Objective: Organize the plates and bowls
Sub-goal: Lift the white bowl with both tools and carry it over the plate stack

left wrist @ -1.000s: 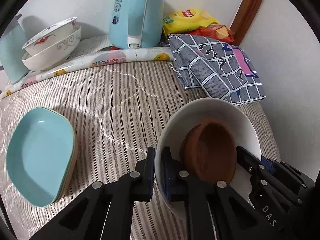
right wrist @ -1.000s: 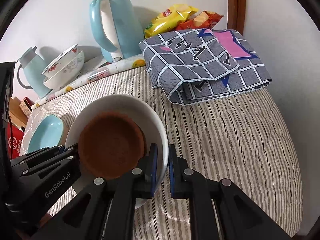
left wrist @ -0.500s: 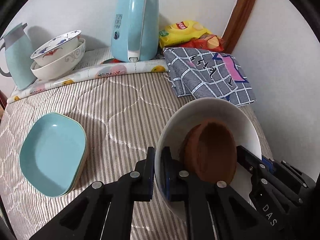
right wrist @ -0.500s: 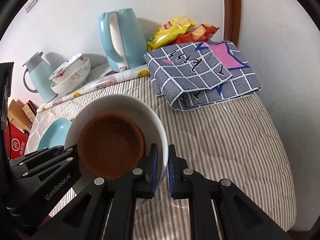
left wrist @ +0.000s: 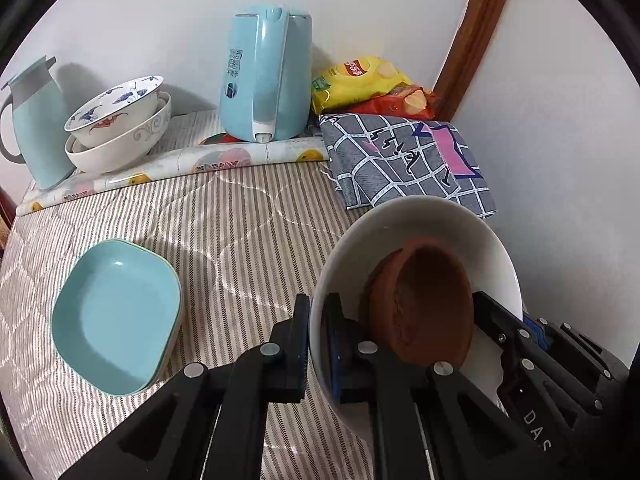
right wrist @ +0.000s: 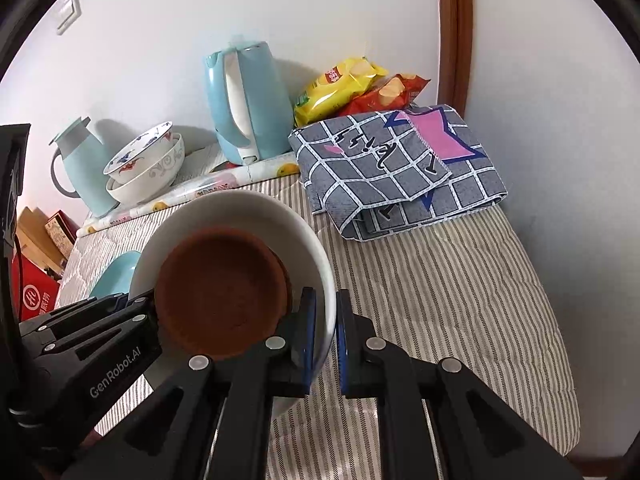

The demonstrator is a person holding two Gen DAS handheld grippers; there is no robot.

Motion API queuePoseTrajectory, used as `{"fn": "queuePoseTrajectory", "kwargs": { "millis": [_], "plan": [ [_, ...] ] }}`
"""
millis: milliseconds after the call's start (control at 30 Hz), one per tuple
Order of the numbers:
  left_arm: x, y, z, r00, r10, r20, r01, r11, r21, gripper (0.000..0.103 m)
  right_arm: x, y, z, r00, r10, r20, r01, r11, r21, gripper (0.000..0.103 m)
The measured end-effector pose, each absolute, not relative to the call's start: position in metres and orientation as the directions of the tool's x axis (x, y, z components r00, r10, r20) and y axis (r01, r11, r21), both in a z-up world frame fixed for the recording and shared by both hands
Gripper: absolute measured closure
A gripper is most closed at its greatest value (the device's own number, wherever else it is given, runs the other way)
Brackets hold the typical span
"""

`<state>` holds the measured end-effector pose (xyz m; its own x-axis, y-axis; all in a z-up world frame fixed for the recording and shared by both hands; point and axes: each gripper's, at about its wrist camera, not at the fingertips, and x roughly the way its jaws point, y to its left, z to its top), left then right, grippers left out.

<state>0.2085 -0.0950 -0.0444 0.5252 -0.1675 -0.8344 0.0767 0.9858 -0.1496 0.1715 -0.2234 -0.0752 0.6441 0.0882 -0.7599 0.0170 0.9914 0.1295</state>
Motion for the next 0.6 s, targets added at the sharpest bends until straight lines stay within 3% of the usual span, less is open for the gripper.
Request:
{"fn": "queuePoseTrajectory", "kwargs": {
  "millis": [600],
  "plan": [
    [0.206, -0.078, -0.032, 0.541, -0.166, -0.825, 0.085, 0.986, -0.143, 0.095, 0.167, -0.207, -0.065, 0.659, 0.084, -0.747, 0.020, 0.991, 0.129, 0.094]
  ]
}}
